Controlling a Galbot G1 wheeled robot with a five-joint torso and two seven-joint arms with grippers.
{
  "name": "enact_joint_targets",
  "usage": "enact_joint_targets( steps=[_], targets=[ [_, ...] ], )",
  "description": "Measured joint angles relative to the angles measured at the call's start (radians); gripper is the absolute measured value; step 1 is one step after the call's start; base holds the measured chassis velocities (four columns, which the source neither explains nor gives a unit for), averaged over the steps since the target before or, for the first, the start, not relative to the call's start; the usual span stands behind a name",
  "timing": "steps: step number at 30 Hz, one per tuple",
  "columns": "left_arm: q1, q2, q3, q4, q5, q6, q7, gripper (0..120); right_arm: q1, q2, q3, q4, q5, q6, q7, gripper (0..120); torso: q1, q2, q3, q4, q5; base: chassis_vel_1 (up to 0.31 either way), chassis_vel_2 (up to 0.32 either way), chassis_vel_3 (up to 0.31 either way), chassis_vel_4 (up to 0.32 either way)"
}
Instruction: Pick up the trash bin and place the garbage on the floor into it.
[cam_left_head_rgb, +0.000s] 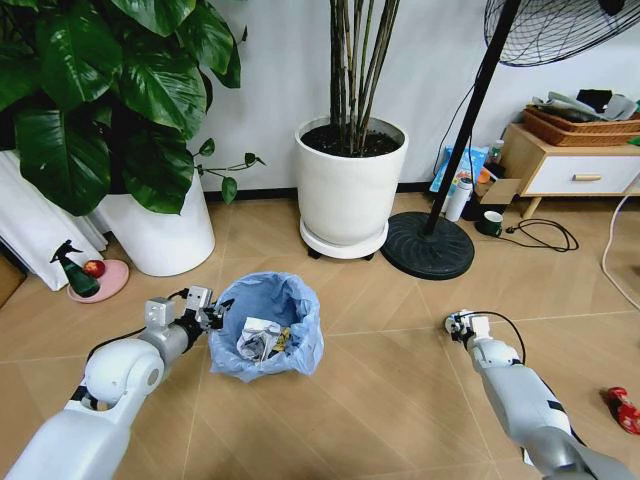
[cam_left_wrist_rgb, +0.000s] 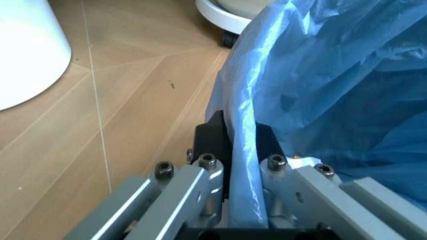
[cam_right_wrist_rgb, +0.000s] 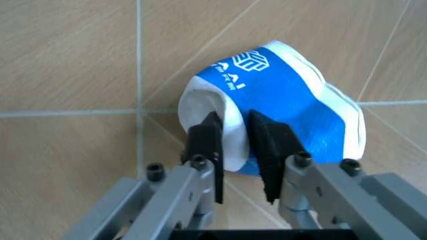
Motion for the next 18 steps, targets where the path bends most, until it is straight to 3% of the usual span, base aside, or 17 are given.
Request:
enact_joint_targets(
  steps=[2, 11, 18],
  targets=[
    [0.001, -0.001, 0.000, -0.001, 0.000, 0.000, 0.000, 1, -0.006, 0.000, 0.006, 0.005, 0.002, -0.002, 0.000, 8, 0.000, 0.000, 0.000, 0.0001, 0.0001, 0.000, 0.000, 0.000, 0.000],
    [0.001, -0.002, 0.000, -0.006, 0.001, 0.000, -0.002, 1, -0.042, -0.006, 0.036, 0.068, 0.034, -0.016, 0.015, 8, 0.000, 0.000, 0.000, 0.0002, 0.0002, 0.000, 0.000, 0.000, 0.000],
    [0.001, -0.001, 0.002, -0.009, -0.002, 0.000, -0.006, 1, -0.166, -0.045, 0.059, 0.331, 0.159, -0.092, 0.033, 8, 0.000, 0.000, 0.000, 0.0000, 0.0000, 0.000, 0.000, 0.000, 0.000]
  ],
)
